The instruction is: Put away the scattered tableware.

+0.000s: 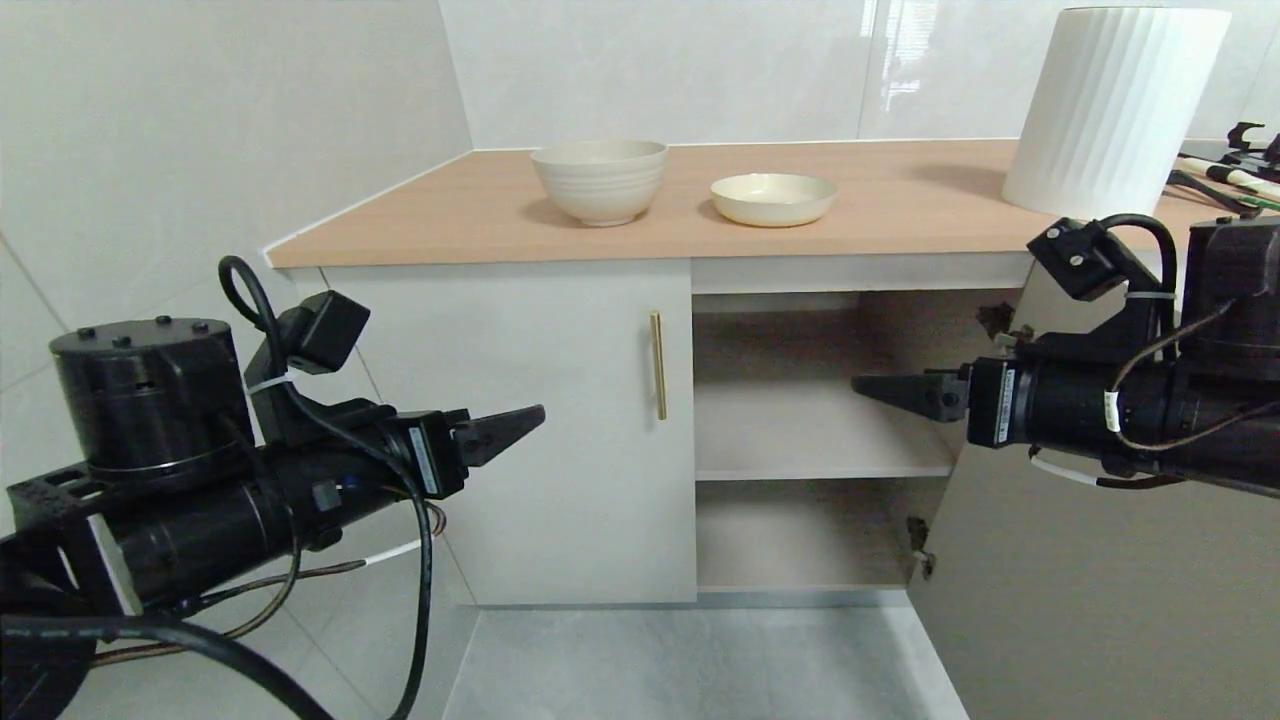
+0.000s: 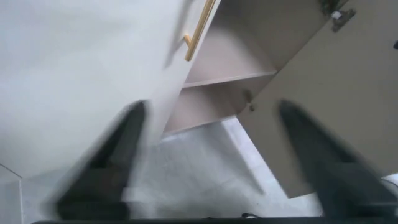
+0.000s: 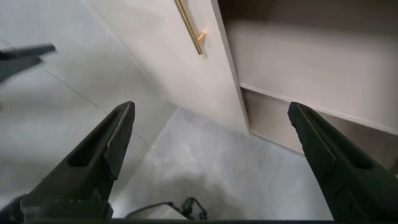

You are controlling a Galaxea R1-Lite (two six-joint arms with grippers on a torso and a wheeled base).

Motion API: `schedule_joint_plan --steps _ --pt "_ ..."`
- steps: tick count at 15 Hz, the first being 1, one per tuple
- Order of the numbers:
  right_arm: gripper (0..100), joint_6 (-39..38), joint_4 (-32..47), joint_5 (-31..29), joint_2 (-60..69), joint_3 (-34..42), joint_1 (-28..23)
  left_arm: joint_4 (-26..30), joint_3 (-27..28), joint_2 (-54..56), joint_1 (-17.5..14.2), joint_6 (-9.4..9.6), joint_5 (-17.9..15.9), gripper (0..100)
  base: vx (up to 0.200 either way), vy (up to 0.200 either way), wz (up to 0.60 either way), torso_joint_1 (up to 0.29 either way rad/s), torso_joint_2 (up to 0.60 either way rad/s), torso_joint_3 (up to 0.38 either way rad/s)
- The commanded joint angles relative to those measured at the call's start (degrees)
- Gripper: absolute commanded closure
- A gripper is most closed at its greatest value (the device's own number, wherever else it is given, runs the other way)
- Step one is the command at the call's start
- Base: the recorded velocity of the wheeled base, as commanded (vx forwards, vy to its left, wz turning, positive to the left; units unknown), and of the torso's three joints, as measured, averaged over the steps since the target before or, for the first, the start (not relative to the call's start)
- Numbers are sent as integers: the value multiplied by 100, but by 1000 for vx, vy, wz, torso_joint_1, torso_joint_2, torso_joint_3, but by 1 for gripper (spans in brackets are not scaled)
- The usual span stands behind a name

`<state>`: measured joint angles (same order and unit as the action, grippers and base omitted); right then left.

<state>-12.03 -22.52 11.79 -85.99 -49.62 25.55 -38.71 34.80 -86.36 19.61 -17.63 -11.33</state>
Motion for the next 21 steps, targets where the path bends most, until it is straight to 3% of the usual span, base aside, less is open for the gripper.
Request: schedule_joint_plan --steps 1,3,4,11,14,21 --pt "0 184 -7 -10 171 101 11 -14 -123 251 -2 146 -116 0 0 0 0 0 0 0" --pt "0 184 10 -1 258 92 38 -5 -202 260 -2 638 -239 0 0 0 0 0 0 0" --pt "0 184 28 -10 294 84 99 30 -185 260 -2 761 -221 0 0 0 0 0 0 0" --pt "0 192 371 -27 619 31 249 399 -61 313 -2 770 -186 0 0 0 0 0 0 0" --pt "0 201 696 -1 768 -4 345 504 -18 444 -160 770 -186 0 200 0 0 -2 1 6" --pt "0 201 968 -1 856 -66 477 601 18 400 -204 770 -203 0 200 0 0 1 1 2"
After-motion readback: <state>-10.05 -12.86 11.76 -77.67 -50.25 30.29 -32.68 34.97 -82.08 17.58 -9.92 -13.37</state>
